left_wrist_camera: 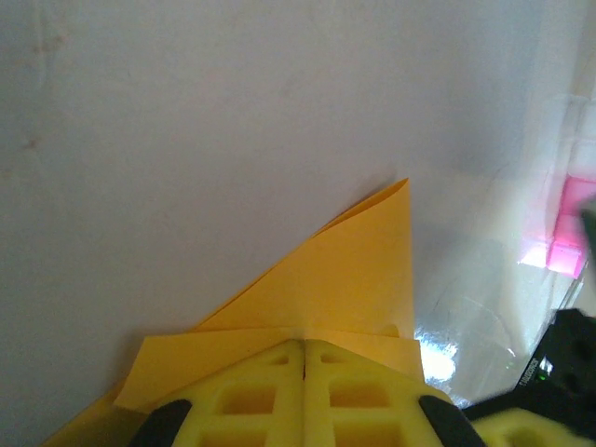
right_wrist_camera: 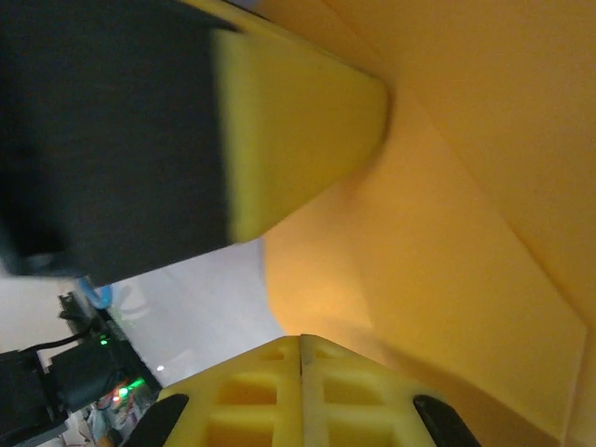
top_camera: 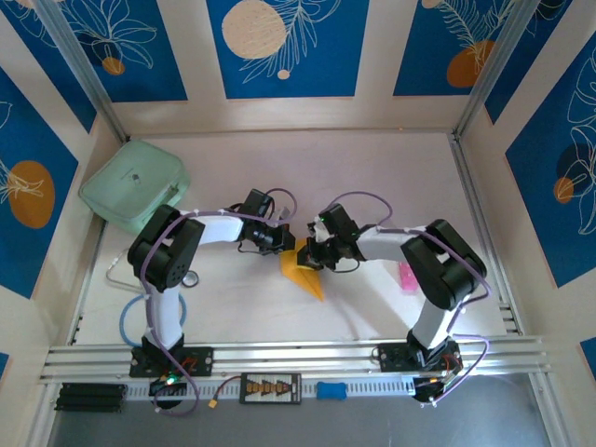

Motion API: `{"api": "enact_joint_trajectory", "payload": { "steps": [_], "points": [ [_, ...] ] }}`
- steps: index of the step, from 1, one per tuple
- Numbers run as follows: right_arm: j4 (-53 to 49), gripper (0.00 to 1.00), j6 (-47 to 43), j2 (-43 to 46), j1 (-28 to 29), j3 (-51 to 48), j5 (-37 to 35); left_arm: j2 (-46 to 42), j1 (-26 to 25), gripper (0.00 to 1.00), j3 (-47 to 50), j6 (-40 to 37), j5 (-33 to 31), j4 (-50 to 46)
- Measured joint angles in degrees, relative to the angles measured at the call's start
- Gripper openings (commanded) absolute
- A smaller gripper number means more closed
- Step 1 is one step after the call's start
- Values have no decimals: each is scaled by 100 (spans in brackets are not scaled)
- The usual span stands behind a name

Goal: Fold a paper plane with a square sheet of paper (pick it up from the middle)
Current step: Fourth fold the wing at the center of the table.

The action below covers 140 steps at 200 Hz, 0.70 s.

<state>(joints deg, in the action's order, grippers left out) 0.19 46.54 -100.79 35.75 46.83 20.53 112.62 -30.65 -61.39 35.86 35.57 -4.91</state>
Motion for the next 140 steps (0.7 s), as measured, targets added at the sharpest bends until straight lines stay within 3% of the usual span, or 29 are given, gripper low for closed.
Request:
{"api": "enact_joint_trajectory", "payload": {
  "steps": [36,140],
  "points": [
    [317,1,48,-129,33,-225,48,-4,2,2,2,0,0,0],
    [1121,2,269,767,61,-1558,81,-4,9,2,9,2,2,-2]
  ]
}}
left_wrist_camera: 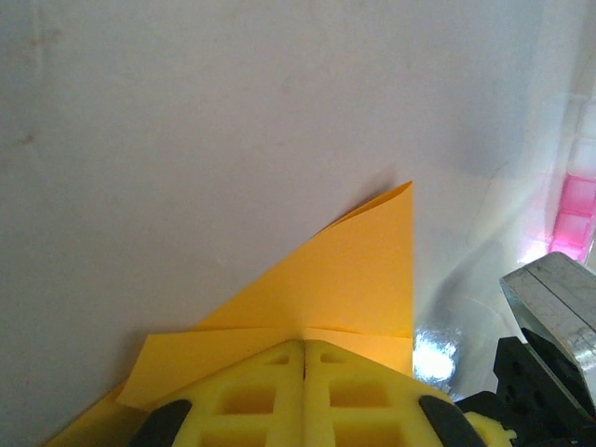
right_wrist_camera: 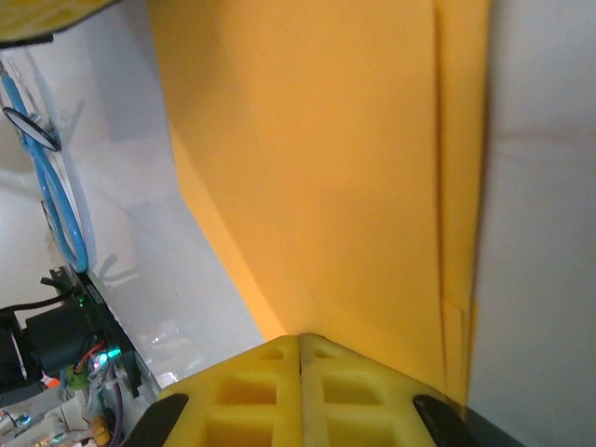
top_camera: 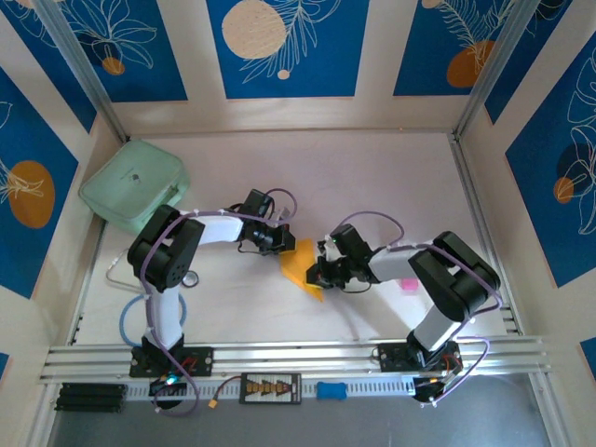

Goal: Fold a paper plane with a square sheet of paper (pick it up from the middle)
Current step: Fourth fold the wing at the center of the table.

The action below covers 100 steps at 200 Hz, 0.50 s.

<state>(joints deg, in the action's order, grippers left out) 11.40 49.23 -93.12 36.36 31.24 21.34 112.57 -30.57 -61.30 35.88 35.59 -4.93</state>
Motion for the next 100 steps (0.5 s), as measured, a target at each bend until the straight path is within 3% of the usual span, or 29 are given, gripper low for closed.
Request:
{"api": "enact_joint_trajectory", "payload": {
  "steps": [100],
  "points": [
    [101,4,149,907,0,-962,26,0,2,1,0,2,0,0]
  ]
}}
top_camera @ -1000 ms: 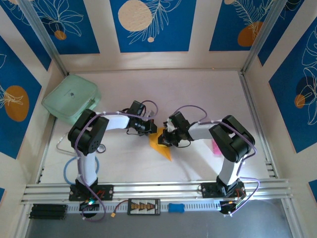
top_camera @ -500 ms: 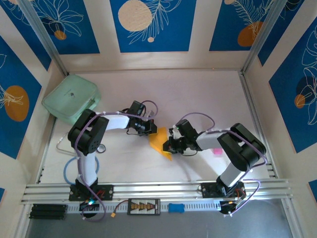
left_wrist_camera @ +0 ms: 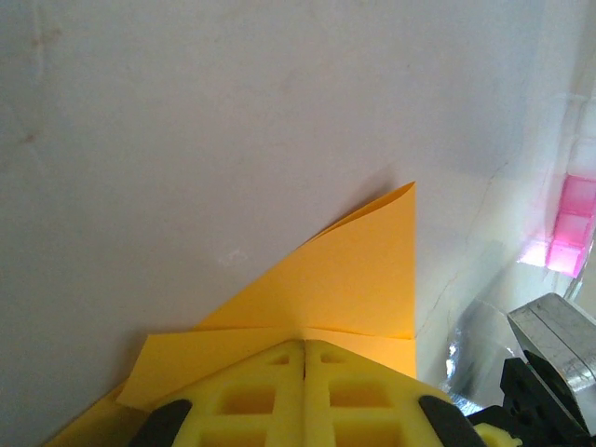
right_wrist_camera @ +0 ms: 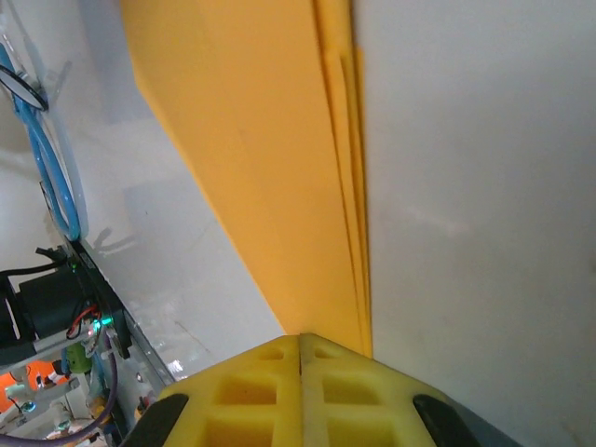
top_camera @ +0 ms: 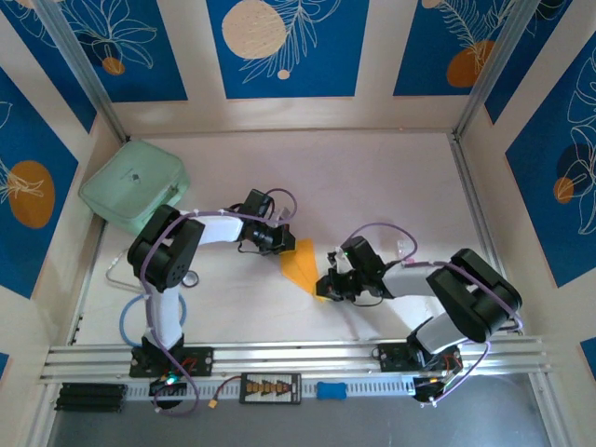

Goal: Fold a paper plane with a square sheet of paper (pick it up from the middle)
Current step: Fourth fold the wing at the center of the table, then turn over the paper at the center of the table.

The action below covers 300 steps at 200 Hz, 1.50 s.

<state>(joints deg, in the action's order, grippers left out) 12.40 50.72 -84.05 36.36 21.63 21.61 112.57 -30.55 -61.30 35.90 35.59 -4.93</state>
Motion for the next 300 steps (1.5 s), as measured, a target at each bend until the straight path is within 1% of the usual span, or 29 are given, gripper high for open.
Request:
{"api": "enact_joint_trajectory", "payload": {
  "steps": [68,104,135,153,177,218,300],
  "points": [
    [-573,4,140,691,122,-313,-190,0,2,1,2,20,0,2],
    [-1460,5,146,1071,271,-184,-461,-2,11,1,4,48,-2,2],
    [-2085,16,317,1687,304,-98,-713,-7,44,1,9,109,-4,7],
    [-2085,27,673,2111,254,-105,-793,-11,57,1,9,122,-7,2],
    [-1880,29,1123,2430,146,-201,-828,-17,70,1,13,127,-7,2],
    [-1681,31,1539,2312,105,-269,-789,-24,81,1,13,140,-22,-2],
    [-872,32,1709,1202,68,-280,-400,-24,103,1,15,153,-22,-4]
  ]
}}
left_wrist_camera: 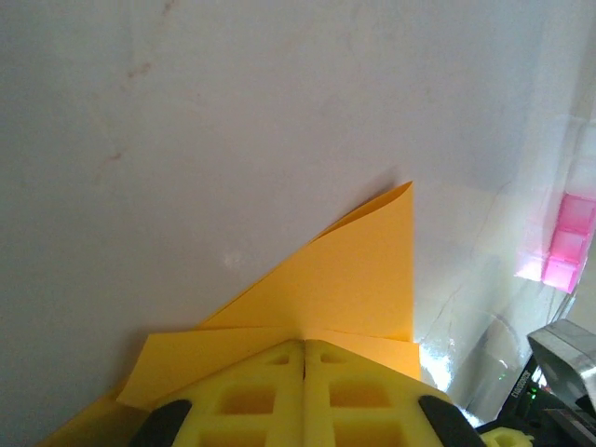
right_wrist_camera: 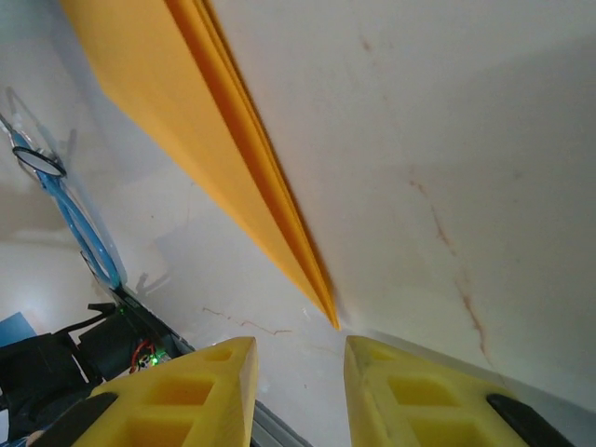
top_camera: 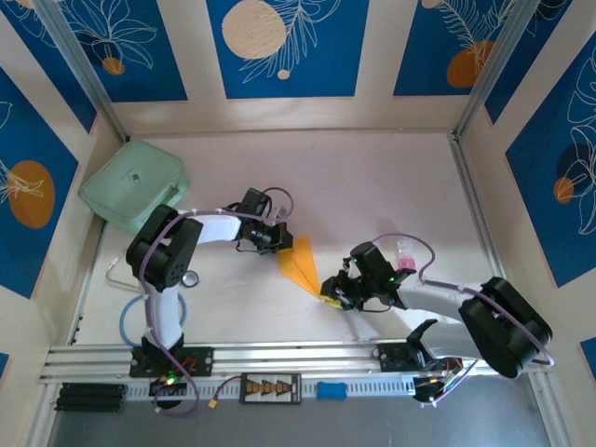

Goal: Fold a paper plane with a square sheet of paper (pick it up from the middle)
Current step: Turn over the paper at the center of the table.

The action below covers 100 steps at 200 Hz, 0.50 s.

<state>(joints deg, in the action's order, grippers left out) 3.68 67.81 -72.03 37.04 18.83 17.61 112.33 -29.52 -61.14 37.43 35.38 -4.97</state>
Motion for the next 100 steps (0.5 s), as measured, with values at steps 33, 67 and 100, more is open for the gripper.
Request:
{"api": "enact_joint_trajectory", "payload": {
  "steps": [33,67,100],
  "points": [
    [125,31,0,-319,-61,74,238,0,11,1,2,0,2,2],
    [188,26,0,-455,-92,103,345,0,24,1,4,0,9,2],
    [234,26,-4,-470,-90,105,345,0,26,1,4,0,17,2]
  ]
}}
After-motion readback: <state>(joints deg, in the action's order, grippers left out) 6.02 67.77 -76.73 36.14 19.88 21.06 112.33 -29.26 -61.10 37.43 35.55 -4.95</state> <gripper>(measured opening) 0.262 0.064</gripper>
